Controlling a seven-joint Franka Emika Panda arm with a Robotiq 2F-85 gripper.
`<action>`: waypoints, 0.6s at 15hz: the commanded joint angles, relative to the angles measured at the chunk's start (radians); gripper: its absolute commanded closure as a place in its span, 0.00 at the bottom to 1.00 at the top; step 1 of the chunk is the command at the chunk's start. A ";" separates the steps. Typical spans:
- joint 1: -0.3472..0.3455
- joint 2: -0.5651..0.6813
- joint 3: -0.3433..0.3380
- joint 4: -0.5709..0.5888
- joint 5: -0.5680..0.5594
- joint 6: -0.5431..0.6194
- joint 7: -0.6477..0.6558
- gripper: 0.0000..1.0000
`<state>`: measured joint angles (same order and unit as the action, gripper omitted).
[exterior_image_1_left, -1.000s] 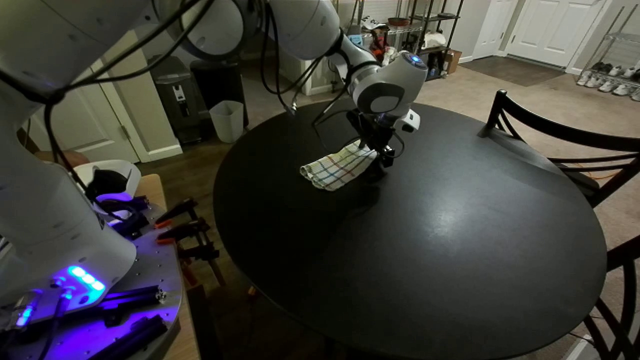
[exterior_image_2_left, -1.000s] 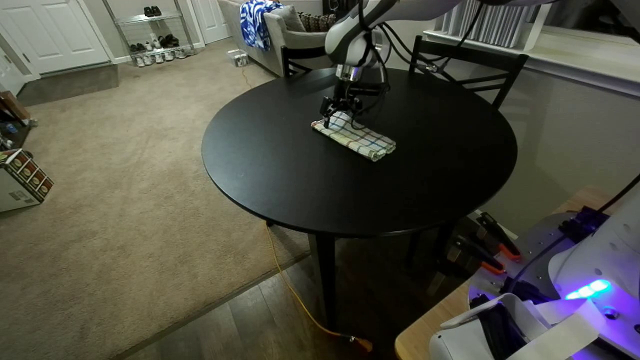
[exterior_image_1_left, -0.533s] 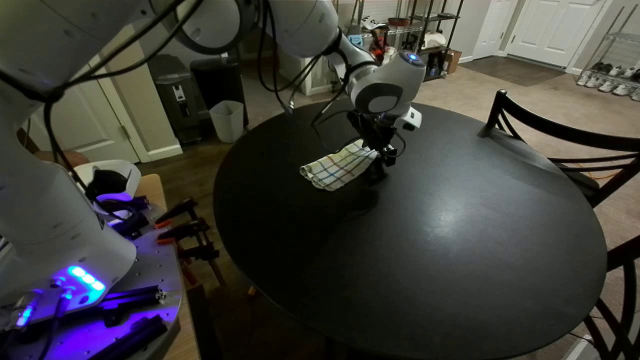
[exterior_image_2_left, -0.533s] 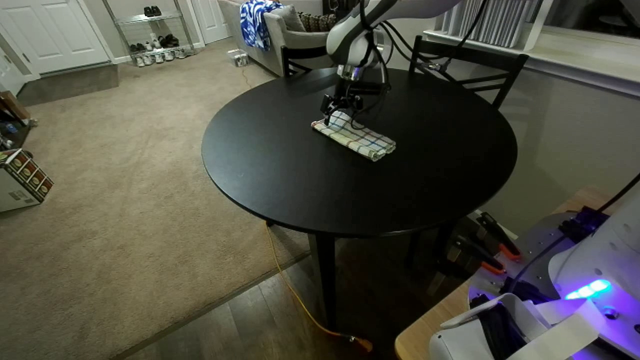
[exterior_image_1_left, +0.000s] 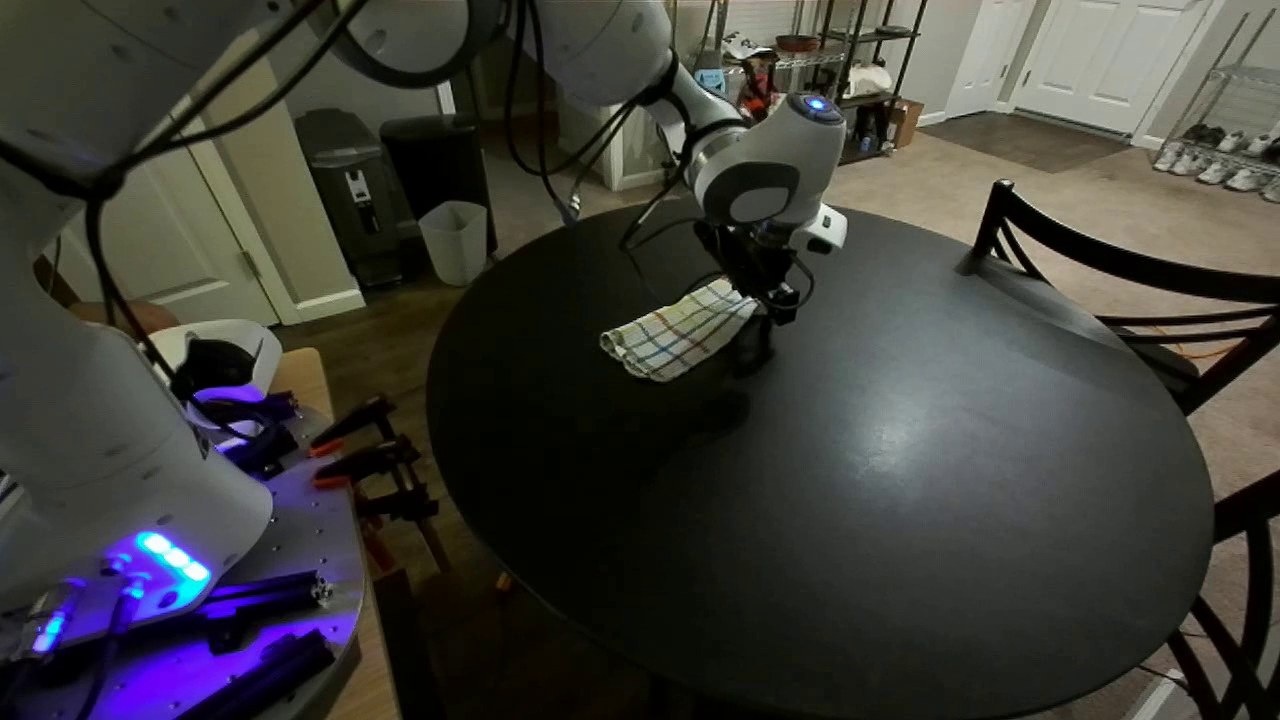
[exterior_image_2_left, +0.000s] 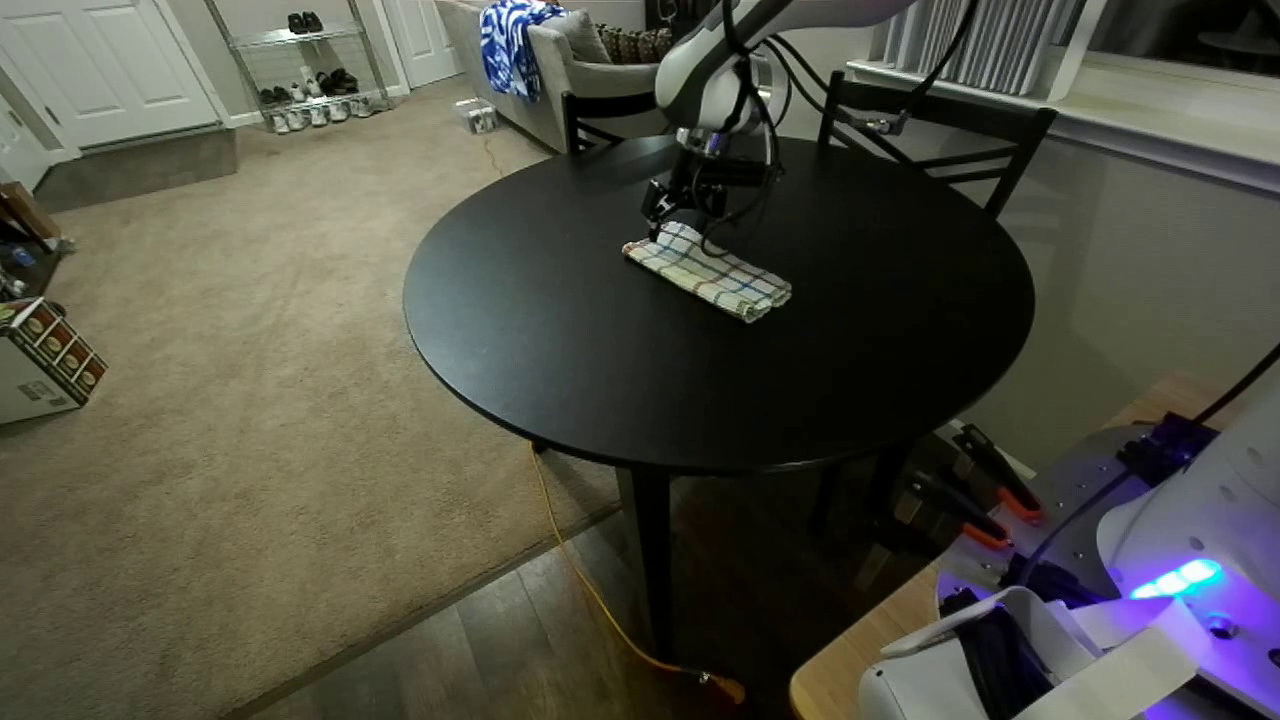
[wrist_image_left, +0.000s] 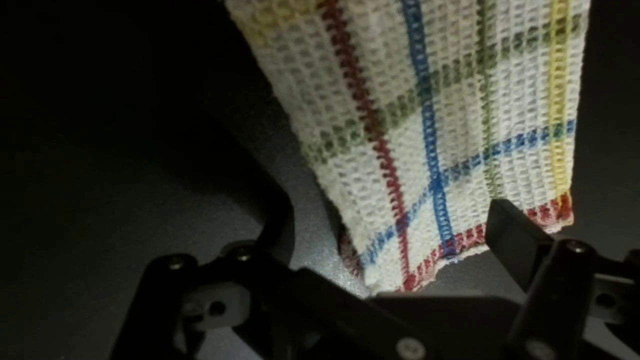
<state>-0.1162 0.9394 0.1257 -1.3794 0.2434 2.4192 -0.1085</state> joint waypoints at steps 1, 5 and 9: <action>-0.007 -0.074 0.000 -0.098 0.012 0.023 0.008 0.00; -0.005 -0.107 -0.005 -0.137 0.014 0.037 0.012 0.00; -0.001 -0.130 -0.008 -0.164 0.012 0.044 0.012 0.00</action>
<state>-0.1161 0.8712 0.1185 -1.4595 0.2434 2.4277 -0.1084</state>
